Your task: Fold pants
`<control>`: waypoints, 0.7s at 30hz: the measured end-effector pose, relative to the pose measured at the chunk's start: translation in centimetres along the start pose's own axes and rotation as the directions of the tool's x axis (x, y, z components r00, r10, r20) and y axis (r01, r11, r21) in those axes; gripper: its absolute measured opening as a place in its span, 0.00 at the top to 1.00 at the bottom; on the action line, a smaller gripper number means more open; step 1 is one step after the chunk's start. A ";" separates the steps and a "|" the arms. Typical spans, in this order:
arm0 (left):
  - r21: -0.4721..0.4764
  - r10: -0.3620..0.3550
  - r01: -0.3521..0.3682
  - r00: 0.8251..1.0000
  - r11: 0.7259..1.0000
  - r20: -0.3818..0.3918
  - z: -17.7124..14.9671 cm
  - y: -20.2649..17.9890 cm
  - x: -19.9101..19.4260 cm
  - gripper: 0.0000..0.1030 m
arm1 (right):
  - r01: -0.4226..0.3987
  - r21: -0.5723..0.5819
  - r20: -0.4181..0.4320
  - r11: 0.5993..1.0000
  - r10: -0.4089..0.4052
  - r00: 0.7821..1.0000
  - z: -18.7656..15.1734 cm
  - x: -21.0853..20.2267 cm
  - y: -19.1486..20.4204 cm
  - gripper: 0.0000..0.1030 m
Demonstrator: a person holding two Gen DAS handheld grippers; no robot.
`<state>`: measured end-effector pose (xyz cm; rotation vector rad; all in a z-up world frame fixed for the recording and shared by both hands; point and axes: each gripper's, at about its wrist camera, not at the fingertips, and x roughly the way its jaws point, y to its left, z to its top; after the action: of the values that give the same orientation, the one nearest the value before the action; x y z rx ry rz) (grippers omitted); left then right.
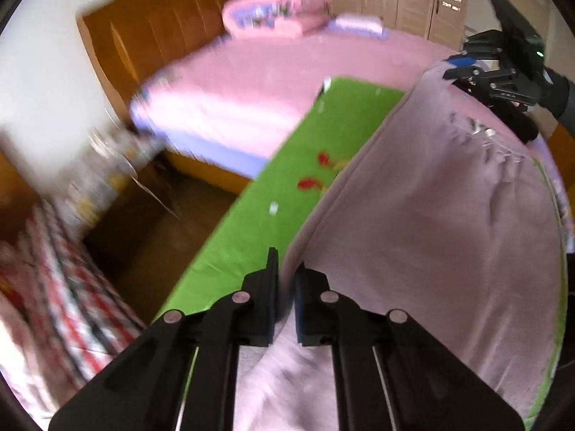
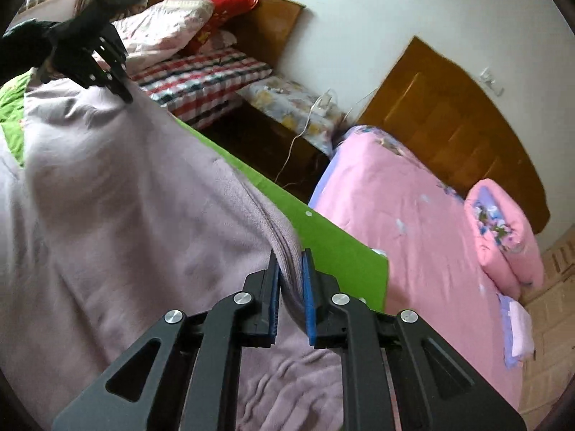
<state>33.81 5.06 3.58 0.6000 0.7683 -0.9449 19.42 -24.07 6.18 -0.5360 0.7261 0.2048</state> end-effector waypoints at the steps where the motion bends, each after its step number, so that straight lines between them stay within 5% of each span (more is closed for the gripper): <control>1: 0.040 0.043 -0.045 0.998 0.998 0.047 -0.1 -2.8 -3.0 0.93 | 0.003 0.005 0.019 1.000 -0.003 1.000 -0.7 -1.5 0.2 0.87; 4: 0.113 0.091 -0.108 0.986 0.988 0.143 -1.7 -10.5 -10.1 0.93 | -0.006 0.022 0.095 1.000 0.004 0.995 -3.8 -7.2 1.4 0.87; 8: 0.118 0.078 -0.099 0.981 0.988 0.176 -5.3 -21.1 -15.1 0.93 | -0.084 0.099 0.177 0.992 0.065 0.982 -10.0 -13.1 3.9 0.87; 12: -0.028 0.020 -0.018 0.998 0.999 0.057 -10.0 -29.7 -11.9 0.93 | -0.244 0.211 0.111 0.946 0.225 0.968 -18.8 -12.2 6.6 0.86; 15: -0.183 0.028 -0.042 0.996 0.982 -0.079 -13.7 -32.4 -6.6 0.90 | -0.343 0.271 0.084 0.900 0.332 0.939 -23.2 -10.3 8.4 0.75; 17: -0.296 0.045 -0.068 0.996 0.953 -0.082 -14.9 -32.5 -5.2 0.85 | -0.405 0.324 0.150 0.855 0.376 0.914 -23.8 -11.2 8.0 0.54; 18: -0.361 0.041 -0.059 0.997 0.931 -0.059 -15.2 -32.2 -5.4 0.82 | -0.447 0.359 0.186 0.819 0.407 0.894 -24.0 -12.0 7.6 0.23; 19: -0.448 0.034 -0.042 0.999 0.893 -0.026 -15.2 -31.6 -6.0 0.77 | -0.462 0.381 0.218 0.801 0.408 0.887 -24.1 -12.9 7.2 0.10; 21: -0.545 0.060 -0.033 0.998 0.838 0.031 -15.2 -31.1 -7.4 0.63 | -0.492 0.417 0.274 0.764 0.411 0.870 -24.4 -14.3 6.5 0.11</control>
<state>-0.90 5.45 -3.36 0.0912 0.9279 -0.6450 -7.51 -31.48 -1.83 0.1431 0.7014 0.5045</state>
